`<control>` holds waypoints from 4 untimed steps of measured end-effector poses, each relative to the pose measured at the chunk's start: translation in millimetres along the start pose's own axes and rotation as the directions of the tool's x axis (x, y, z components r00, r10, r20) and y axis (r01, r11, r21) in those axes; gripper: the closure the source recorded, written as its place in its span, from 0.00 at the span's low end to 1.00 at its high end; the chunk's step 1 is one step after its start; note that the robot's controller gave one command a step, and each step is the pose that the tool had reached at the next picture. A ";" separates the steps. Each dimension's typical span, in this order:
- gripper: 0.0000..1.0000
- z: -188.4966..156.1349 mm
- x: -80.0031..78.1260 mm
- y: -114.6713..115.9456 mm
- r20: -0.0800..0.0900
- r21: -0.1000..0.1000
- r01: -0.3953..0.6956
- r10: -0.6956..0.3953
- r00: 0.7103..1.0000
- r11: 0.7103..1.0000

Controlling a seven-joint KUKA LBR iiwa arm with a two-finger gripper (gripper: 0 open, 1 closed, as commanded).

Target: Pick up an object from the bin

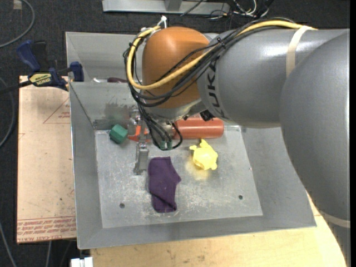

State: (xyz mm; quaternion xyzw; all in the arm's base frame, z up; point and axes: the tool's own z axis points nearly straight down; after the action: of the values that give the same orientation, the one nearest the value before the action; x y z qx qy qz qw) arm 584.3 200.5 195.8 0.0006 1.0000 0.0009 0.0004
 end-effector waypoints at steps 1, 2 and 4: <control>0.00 0.0 0.0 0.0 0.000 0.000 0.000 0.000 1.000 1.000; 0.00 13.2 10.2 -38.8 0.002 -0.002 0.041 -0.041 0.999 0.999; 1.00 122.6 39.2 -77.2 0.010 -0.005 0.151 -0.151 0.988 0.988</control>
Offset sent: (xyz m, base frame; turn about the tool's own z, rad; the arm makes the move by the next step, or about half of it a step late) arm -0.0257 -0.1153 -0.0371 -0.0903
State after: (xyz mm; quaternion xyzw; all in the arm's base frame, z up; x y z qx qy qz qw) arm 545.1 123.6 73.0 -0.0753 0.9971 0.0037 0.0051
